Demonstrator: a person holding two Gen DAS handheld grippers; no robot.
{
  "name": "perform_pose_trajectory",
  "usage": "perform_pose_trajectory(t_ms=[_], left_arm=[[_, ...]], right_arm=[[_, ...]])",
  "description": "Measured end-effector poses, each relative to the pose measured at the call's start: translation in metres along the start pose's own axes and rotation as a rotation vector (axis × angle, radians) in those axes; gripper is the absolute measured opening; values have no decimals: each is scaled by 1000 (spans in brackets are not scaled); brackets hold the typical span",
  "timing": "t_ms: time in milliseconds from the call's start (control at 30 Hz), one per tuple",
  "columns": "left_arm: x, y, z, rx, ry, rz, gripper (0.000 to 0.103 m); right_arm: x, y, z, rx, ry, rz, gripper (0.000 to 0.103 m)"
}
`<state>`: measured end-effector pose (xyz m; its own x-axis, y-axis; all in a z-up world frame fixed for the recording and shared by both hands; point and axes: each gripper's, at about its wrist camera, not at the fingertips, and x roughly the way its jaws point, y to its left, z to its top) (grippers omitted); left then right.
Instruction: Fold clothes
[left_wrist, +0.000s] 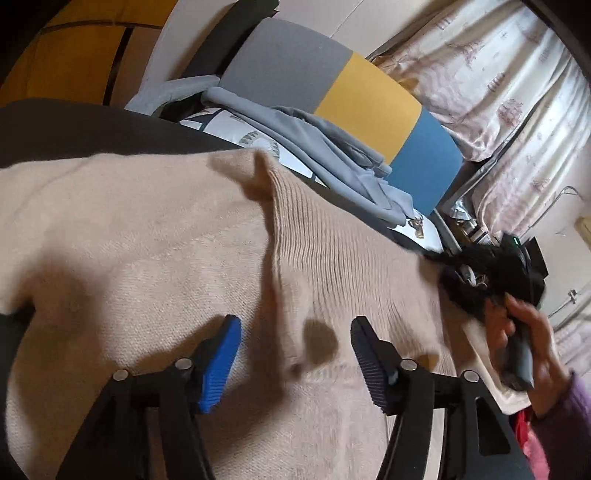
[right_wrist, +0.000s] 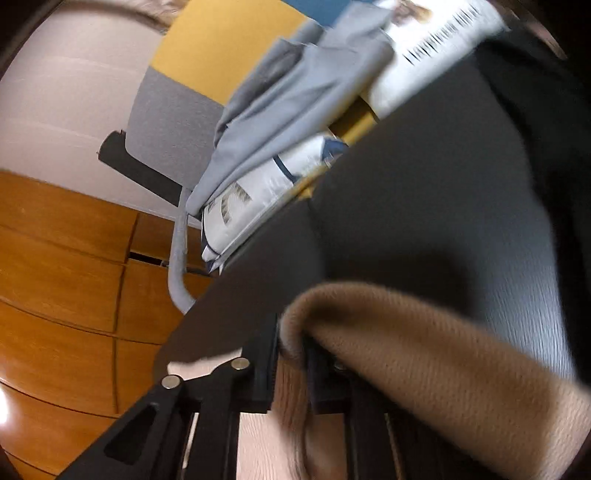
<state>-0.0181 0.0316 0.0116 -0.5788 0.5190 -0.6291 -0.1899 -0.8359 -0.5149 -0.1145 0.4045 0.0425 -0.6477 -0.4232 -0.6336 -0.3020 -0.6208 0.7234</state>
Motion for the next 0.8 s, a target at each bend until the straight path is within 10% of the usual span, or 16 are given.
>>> perform_pose_trajectory(t_ms=[200,367,733,800], left_arm=[[1,1,-8,-57,-39,-60,77],[3,4,-6,-78,-47,-87,77],[5,8,4,-44,-24,-80,77],[6,8,6,-16,-7,-82,77]], right_arm=[[34,7,17,-106,-15,-59,10],[13,-20,11,63,-8,55,27],[-26,5,-101,-200,101,53,28],[-19,4,-112,-252,101,16,11]])
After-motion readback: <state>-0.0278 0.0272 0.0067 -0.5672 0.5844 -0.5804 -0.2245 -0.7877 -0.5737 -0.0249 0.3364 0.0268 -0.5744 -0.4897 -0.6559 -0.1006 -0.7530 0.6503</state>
